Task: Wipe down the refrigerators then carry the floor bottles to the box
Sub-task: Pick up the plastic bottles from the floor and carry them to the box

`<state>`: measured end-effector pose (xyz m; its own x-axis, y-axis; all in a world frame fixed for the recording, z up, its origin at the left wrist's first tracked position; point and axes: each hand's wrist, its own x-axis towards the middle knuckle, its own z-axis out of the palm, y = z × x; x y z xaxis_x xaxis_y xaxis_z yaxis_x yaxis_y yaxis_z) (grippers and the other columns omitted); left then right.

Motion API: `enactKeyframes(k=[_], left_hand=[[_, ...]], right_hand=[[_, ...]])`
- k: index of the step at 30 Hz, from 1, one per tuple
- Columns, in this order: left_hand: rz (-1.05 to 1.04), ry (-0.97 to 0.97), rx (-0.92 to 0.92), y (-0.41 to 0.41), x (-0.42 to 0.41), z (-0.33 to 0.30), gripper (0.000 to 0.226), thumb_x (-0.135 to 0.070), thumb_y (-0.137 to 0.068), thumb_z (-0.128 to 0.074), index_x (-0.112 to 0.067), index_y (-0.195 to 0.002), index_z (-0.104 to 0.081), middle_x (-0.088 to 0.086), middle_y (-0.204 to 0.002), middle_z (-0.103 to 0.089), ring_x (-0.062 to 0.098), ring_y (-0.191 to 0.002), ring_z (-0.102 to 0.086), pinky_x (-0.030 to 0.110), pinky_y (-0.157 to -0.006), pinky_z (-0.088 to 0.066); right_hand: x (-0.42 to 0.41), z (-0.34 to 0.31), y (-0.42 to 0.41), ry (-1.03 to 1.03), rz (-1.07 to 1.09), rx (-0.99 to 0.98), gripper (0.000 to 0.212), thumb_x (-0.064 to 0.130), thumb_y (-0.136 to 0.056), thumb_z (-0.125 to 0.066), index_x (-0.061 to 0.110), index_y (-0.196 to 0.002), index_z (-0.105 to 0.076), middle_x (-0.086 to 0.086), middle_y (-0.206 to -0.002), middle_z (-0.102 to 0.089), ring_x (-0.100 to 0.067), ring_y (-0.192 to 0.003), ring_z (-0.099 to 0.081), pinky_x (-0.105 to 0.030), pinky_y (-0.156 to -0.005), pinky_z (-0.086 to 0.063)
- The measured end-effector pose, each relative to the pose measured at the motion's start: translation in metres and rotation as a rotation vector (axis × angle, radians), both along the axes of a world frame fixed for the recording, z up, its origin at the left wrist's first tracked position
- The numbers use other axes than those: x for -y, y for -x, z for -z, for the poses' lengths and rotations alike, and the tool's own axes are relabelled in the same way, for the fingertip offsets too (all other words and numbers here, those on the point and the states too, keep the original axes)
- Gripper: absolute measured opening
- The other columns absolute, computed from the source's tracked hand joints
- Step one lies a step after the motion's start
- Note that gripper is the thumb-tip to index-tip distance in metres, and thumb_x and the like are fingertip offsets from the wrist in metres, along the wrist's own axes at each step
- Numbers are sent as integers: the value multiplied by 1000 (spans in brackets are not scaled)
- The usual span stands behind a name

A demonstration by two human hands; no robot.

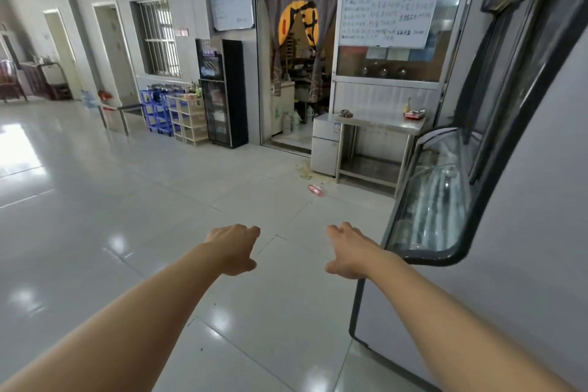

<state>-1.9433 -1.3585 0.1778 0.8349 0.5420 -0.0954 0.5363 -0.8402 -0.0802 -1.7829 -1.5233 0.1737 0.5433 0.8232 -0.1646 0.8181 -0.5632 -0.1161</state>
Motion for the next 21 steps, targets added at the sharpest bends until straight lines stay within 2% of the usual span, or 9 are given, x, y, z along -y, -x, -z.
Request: enactKeyframes(k=[10,17,21], left_hand=[[22,32,14,-36,-123,13,61,-40,-88,-58,-20,-139,-32,2,-124,-51,24,-112,-53,32,-82,-41],[22,25,-1,-120,-236,27,59,-38,-88,-57,-19,-139,-33,2,-121,-52,23,-109,-54,30,-78,-39],[-2,35,-3,-167,-303,27,60,-40,-88,-57,-19,-138,-32,3,-123,-52,24,-111,-53,32,-82,-40]], right_hand=[[-133,3,-30,45,17,20,65,28,-87,-58,12,-141,-26,-13,-137,-33,-30,-124,-39,-40,-95,-43],[-249,21,-117,47,19,-6,67,30,-87,-58,12,-142,-24,-13,-138,-32,-30,-124,-38,-40,-94,-42],[-314,22,-170,66,23,-19,64,29,-87,-58,11,-140,-27,-13,-137,-31,-31,-124,-38,-40,-94,-42]])
